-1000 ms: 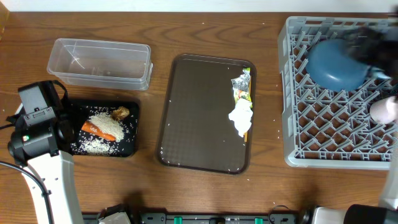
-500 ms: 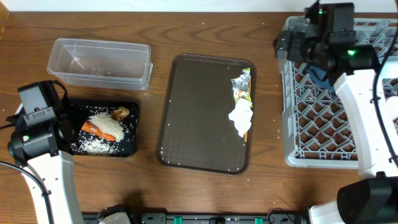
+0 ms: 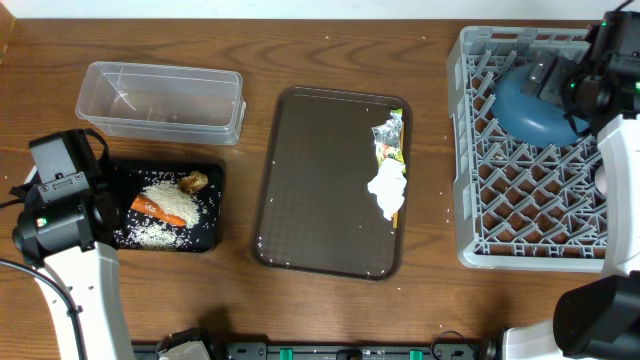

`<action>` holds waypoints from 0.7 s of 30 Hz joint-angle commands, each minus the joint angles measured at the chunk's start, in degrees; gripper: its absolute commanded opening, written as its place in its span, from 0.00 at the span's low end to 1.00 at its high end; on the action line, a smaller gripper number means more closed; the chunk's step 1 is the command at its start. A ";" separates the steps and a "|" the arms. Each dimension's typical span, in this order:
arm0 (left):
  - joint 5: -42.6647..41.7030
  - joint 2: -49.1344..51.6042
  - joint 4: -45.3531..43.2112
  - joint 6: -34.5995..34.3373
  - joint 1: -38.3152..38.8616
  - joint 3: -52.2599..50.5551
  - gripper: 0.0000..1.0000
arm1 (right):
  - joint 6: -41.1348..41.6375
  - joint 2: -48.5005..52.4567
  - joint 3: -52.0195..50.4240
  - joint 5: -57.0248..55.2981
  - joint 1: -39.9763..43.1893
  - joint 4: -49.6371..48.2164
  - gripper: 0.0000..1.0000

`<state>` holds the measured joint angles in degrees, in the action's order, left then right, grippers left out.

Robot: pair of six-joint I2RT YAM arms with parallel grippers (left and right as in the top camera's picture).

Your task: Sort waste into correct bins and load items into the dishwasher rack

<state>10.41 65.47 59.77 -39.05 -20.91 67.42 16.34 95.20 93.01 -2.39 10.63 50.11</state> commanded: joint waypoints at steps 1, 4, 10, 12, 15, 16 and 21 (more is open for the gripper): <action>-0.15 0.00 0.17 -0.48 -0.31 1.16 0.98 | 0.79 -0.57 -0.02 -0.59 0.33 0.11 0.99; -6.67 0.00 0.92 -1.07 -0.28 1.16 0.98 | 0.79 -0.57 -0.02 -0.59 0.33 0.11 0.99; -35.98 0.00 9.79 -0.85 0.85 0.52 0.98 | 0.79 -0.57 -0.02 -0.59 0.33 0.11 0.99; -40.24 0.02 8.98 3.17 3.06 0.37 0.98 | 0.81 -0.57 -0.02 -0.59 0.33 0.11 0.99; -42.69 0.00 7.13 6.03 8.59 0.37 0.98 | 0.79 -0.57 -0.02 -0.59 0.33 0.11 0.99; -42.80 0.00 6.03 6.03 11.26 0.37 0.98 | 0.81 -0.57 -0.02 -0.59 0.33 0.11 0.99; -41.94 0.55 -3.56 5.18 27.02 0.37 0.98 | 0.79 -0.57 -0.02 -0.59 0.33 0.11 0.99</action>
<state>-29.21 65.54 58.96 -34.72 -0.97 67.42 16.34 95.20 93.01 -2.39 10.76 50.06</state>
